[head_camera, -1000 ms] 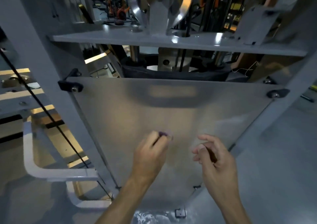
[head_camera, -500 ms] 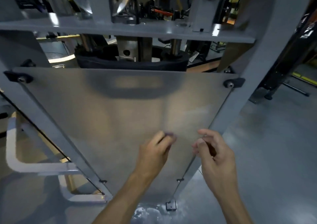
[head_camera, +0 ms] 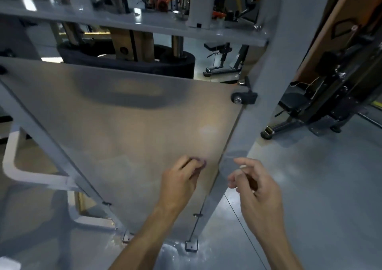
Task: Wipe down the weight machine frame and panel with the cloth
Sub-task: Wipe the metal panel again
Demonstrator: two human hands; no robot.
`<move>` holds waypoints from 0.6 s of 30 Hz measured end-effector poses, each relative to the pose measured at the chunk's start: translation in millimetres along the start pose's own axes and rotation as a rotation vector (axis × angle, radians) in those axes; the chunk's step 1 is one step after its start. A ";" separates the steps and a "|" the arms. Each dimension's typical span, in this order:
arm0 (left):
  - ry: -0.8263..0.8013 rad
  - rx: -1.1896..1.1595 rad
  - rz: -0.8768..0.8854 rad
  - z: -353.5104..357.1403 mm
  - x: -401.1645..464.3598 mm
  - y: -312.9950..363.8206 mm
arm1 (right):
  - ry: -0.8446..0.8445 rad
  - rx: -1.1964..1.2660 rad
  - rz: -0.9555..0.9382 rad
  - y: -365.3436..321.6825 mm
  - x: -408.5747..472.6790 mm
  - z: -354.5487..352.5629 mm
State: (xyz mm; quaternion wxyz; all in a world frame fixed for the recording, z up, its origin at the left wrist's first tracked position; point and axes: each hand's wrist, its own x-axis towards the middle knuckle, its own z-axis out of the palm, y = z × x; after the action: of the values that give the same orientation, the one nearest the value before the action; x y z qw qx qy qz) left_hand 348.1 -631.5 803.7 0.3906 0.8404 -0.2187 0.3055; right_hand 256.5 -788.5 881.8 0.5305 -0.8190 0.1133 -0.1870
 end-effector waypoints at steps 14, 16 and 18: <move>0.070 -0.005 0.031 17.1 11.9 38.5 | -0.129 -0.018 -0.137 4.5 20.3 -23.2; 0.203 -0.075 0.067 -2.3 43.8 56.8 | -0.127 -0.021 -0.152 6.6 23.9 -25.7; 0.368 -0.083 0.092 -24.8 79.2 75.2 | -0.133 -0.027 -0.167 6.9 27.1 -24.9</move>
State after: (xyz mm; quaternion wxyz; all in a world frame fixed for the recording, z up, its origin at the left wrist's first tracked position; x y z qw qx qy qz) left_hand 350.9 -667.1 909.9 0.4440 0.7425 -0.1945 0.4623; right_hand 270.5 -822.4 889.7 0.5085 -0.8431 0.0116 -0.1744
